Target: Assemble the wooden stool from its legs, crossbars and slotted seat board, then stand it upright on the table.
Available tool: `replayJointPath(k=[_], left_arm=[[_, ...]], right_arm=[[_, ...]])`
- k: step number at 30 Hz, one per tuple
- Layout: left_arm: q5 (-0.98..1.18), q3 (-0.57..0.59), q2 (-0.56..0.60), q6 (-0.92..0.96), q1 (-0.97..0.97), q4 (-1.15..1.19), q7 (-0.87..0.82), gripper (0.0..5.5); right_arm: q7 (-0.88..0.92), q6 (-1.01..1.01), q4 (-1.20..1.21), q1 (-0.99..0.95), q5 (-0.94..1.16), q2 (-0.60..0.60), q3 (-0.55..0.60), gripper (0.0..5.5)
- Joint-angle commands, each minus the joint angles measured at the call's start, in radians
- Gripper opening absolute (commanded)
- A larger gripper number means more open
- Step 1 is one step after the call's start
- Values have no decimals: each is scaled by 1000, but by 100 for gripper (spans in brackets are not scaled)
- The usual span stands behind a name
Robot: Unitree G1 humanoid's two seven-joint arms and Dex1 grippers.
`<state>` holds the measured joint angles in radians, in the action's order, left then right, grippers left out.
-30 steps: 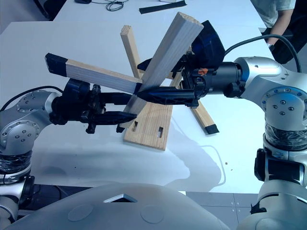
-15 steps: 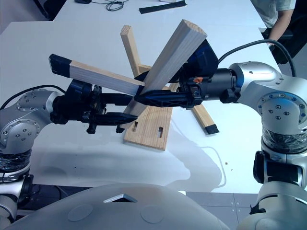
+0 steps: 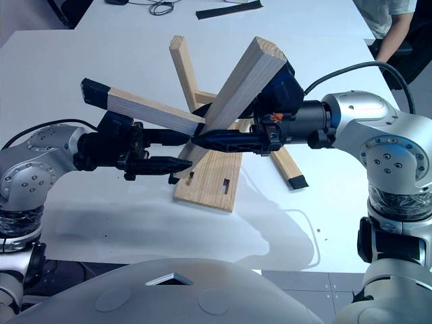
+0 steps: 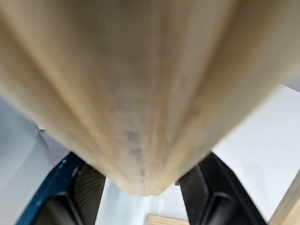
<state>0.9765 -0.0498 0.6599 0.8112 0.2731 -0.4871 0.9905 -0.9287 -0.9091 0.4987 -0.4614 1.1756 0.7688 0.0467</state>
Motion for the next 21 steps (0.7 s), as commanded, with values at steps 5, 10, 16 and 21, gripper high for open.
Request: replayJointPath(k=[5,10,16,21], left_arm=[[-160,-47,56,-81,-117,24,41,355],[-240,-40,70,-145,-181,64,53,355],[-246,4,66,-167,-213,66,48,355],[-252,27,77,-182,-244,61,58,355]], right_arm=[[13,42,-29,-17,-46,44,111,206],[-36,59,-20,35,-100,114,155,204],[-114,152,37,228,-264,187,149,204],[-141,253,82,362,-416,197,95,204]])
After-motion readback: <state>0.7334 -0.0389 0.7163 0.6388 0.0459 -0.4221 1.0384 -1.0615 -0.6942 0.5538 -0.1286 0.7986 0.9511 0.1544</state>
